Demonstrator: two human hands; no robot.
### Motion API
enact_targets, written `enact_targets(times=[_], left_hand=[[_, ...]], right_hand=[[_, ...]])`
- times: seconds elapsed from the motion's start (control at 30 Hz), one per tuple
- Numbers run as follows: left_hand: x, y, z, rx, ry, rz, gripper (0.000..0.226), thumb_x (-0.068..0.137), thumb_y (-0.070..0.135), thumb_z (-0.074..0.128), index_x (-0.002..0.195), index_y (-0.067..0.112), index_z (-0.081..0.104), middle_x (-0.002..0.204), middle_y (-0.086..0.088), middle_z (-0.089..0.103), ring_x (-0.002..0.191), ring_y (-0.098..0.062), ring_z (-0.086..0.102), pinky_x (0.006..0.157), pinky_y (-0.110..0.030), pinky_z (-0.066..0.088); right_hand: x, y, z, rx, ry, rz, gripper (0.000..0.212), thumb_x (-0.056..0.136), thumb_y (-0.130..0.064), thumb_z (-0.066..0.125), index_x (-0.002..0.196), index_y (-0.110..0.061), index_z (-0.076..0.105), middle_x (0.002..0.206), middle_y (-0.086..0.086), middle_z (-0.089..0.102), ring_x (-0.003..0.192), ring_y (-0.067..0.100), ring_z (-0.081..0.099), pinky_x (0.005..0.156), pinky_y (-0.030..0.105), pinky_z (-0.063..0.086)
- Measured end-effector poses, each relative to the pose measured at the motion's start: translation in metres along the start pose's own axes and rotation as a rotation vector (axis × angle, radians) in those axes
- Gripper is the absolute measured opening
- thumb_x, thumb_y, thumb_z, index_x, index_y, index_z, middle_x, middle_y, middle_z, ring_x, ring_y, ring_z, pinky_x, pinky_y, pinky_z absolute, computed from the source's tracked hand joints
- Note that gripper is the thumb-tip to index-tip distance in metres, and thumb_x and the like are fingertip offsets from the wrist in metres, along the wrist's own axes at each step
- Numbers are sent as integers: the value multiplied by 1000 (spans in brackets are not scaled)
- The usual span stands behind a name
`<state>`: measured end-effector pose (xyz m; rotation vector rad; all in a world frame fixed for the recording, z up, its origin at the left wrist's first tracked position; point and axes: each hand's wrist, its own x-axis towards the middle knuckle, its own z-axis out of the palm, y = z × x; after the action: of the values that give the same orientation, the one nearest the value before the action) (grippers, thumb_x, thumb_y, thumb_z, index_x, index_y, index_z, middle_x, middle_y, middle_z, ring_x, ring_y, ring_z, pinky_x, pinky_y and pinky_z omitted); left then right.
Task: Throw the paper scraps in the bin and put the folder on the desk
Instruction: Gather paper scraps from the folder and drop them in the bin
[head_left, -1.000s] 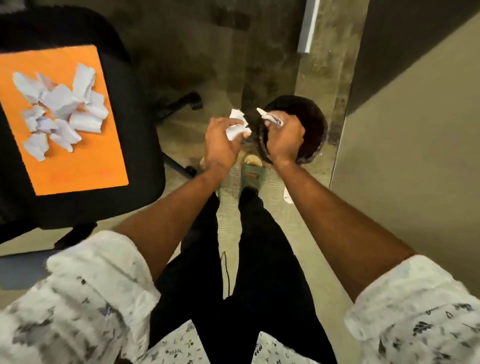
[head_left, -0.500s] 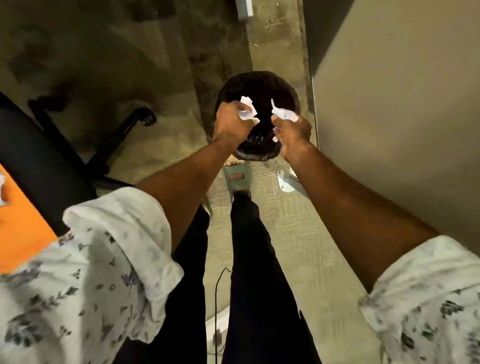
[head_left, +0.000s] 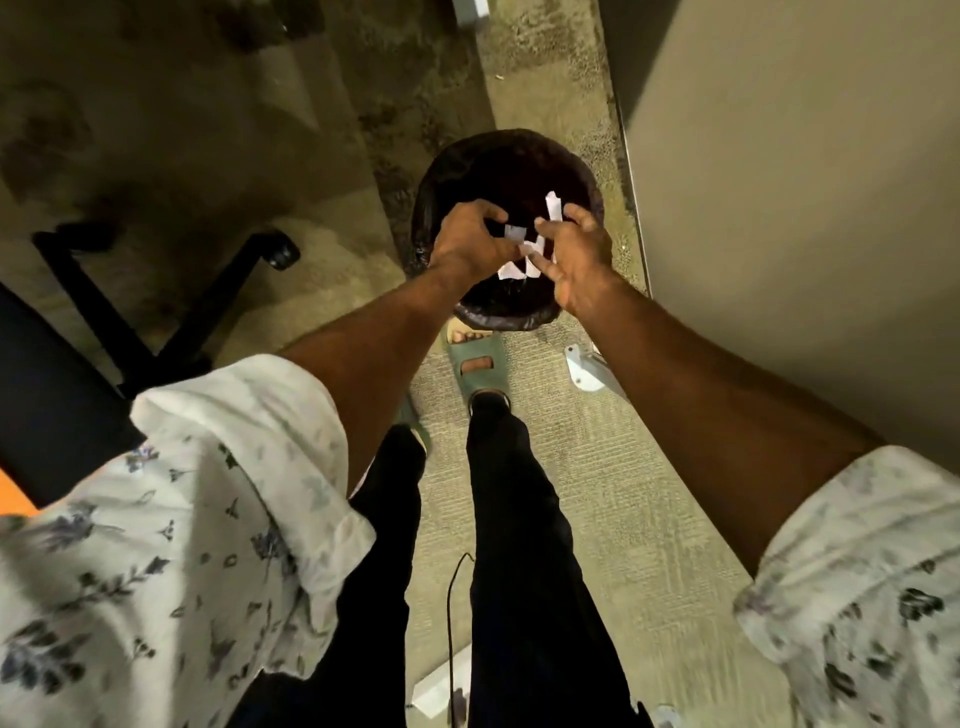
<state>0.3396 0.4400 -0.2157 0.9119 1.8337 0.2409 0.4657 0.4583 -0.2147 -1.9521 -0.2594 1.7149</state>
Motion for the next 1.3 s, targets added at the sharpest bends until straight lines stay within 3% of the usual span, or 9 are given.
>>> enact_targets(times=[0.1, 0.17, 0.27, 0.37, 0.47, 0.7, 1.17, 1.3], left_hand=[[2, -6, 5, 72, -30, 12, 64, 80, 34, 85, 136, 14, 60, 135, -9, 63, 120, -22, 63, 88, -26, 49], [1, -7, 7, 111, -43, 30, 74, 83, 35, 83, 146, 13, 51, 145, -10, 57, 132, -23, 56, 101, -28, 48], [-3, -5, 7, 246, -52, 102, 82, 89, 36, 77, 155, 10, 36, 158, -13, 42, 148, -29, 39, 120, -40, 36], [-12, -3, 5, 643, -67, 210, 84, 96, 39, 64, 162, 14, 18, 170, -13, 14, 158, -36, 8, 126, -57, 19], [-26, 3, -1, 868, -45, 288, 89, 98, 45, 58, 164, 17, 4, 172, -11, -2, 159, -34, -5, 126, -61, 11], [-80, 17, -39, 883, 62, 324, 82, 102, 52, 45, 164, 19, 2, 172, -10, -5, 159, -31, -7, 126, -62, 6], [-210, 72, -215, 671, 450, 270, 77, 103, 59, 26, 163, 16, 4, 172, -10, 1, 160, -29, -1, 128, -58, 9], [-247, 69, -257, 632, 543, 228, 72, 104, 55, 25, 163, 17, 8, 172, -10, 4, 160, -29, 2, 127, -59, 12]], right_hand=[[5, 3, -7, -59, 11, -10, 56, 95, 3, 60, 147, -12, 47, 149, 15, 48, 104, 21, 55, 90, 36, 59], [6, 6, -11, -153, 20, -40, 53, 96, 2, 60, 146, -12, 49, 153, 15, 44, 110, 22, 57, 95, 40, 58], [6, 10, -19, -617, 11, -272, 49, 96, -5, 61, 144, -10, 53, 149, 14, 50, 131, 27, 55, 109, 42, 49], [0, 14, -28, -1165, -65, -561, 53, 97, -12, 61, 148, -10, 47, 154, 14, 44, 144, 29, 41, 119, 37, 36], [-15, 14, -30, -1357, -86, -671, 61, 99, -17, 59, 155, -14, 35, 164, 14, 27, 154, 31, 22, 124, 43, 29], [-84, -17, -17, -1573, -52, -789, 67, 102, -24, 51, 161, -13, 19, 170, 13, 7, 158, 32, 6, 128, 44, 17], [-271, -138, 74, -1556, 26, -1089, 67, 105, -36, 41, 160, -8, 15, 169, 12, 11, 158, 28, 8, 129, 42, 14], [-320, -143, 108, -1574, -8, -1165, 67, 106, -42, 38, 161, -12, 14, 170, 10, 6, 158, 26, 4, 125, 39, 1]])
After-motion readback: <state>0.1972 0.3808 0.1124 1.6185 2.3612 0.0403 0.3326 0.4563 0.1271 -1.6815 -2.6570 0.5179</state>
